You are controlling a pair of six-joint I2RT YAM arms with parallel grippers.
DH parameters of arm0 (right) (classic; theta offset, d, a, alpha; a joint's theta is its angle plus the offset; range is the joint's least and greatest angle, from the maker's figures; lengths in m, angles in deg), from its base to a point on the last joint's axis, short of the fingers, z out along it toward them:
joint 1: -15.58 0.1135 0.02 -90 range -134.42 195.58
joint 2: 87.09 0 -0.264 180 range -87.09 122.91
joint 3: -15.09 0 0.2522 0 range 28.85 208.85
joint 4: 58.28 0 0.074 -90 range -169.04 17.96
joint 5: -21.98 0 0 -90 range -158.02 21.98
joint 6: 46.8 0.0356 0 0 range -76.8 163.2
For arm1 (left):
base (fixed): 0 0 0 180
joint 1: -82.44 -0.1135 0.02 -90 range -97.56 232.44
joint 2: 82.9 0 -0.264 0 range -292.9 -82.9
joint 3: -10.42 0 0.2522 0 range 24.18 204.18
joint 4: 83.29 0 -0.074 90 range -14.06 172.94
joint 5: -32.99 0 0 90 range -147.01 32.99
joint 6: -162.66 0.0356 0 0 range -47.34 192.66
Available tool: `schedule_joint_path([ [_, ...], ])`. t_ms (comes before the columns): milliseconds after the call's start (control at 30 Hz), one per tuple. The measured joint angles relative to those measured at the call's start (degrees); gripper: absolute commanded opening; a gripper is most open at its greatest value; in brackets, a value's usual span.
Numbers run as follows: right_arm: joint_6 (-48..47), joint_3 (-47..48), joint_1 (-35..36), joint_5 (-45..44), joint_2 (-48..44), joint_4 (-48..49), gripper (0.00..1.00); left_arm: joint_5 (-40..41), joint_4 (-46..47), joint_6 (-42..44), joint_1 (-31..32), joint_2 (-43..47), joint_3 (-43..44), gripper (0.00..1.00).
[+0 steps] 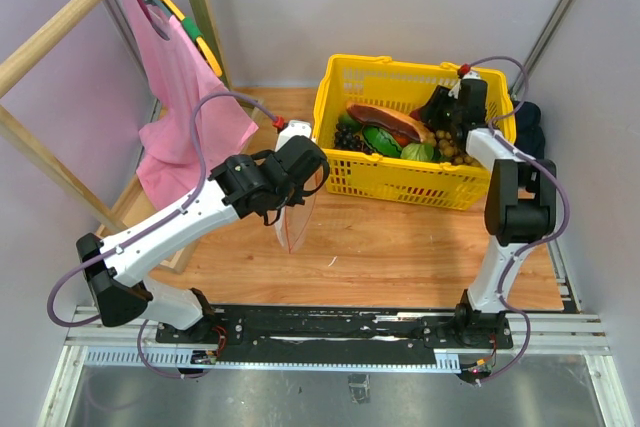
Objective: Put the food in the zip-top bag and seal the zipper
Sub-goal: Pick up the fake vegetable from the bin.
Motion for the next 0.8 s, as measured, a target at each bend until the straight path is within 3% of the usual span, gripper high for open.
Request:
schedule_joint_path([
  [400, -2.8, -4.5, 0.0, 4.0, -11.7, 2.6, 0.07, -0.7, 1.4, -0.6, 0.0, 1.4, -1.1, 0.0],
  [800, -6.9, -8.6, 1.2, 5.9, -27.9, -3.7, 0.04, -2.0, 3.6, -1.9, -0.4, 2.0, -1.4, 0.0],
])
